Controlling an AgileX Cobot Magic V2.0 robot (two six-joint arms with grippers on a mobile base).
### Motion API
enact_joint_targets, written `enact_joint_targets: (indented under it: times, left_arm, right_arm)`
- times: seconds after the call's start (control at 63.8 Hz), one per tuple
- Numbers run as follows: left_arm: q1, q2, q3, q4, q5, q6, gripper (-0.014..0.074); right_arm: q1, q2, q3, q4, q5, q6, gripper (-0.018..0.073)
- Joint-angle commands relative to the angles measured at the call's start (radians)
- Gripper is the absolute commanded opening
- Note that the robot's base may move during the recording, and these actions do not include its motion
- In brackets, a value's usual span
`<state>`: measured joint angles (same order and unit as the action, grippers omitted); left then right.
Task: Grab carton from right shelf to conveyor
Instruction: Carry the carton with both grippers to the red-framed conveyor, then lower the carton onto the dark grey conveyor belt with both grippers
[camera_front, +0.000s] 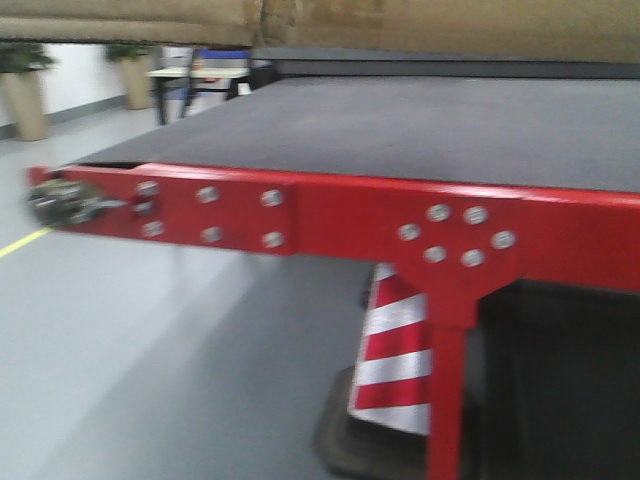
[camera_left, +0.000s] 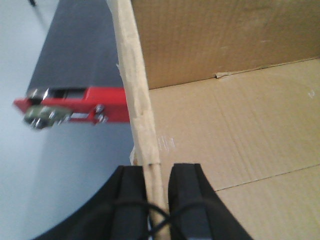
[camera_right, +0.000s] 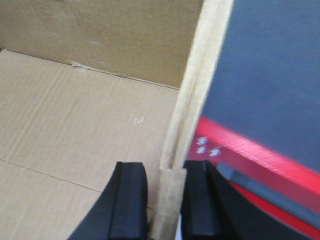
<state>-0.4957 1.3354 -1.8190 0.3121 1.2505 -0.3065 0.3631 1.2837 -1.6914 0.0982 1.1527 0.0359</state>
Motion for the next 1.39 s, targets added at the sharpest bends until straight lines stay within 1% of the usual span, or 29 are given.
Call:
enact_joint_targets:
  times: [0.0, 0.235, 0.376, 1.379]
  left_arm:
    - [0.001, -0.010, -0.008, 0.074, -0.029, 0.008, -0.0016]
    - [0.001, -0.010, -0.008, 0.076, -0.029, 0.008, -0.0016]
    - [0.001, -0.010, -0.008, 0.102, -0.029, 0.008, -0.0016]
    - [0.001, -0.010, -0.008, 0.102, -0.049, 0.008, -0.0016]
  right_arm:
    - [0.000, -0.009, -0.002, -0.009, -0.018, -0.026, -0.0067]
    - [0.000, -0.009, -0.002, -0.009, -0.018, -0.026, -0.0067]
    - [0.000, -0.009, -0.002, -0.009, -0.018, -0.026, -0.0067]
    - [0.000, -0.009, -0.002, -0.009, -0.018, -0.026, -0.0067]
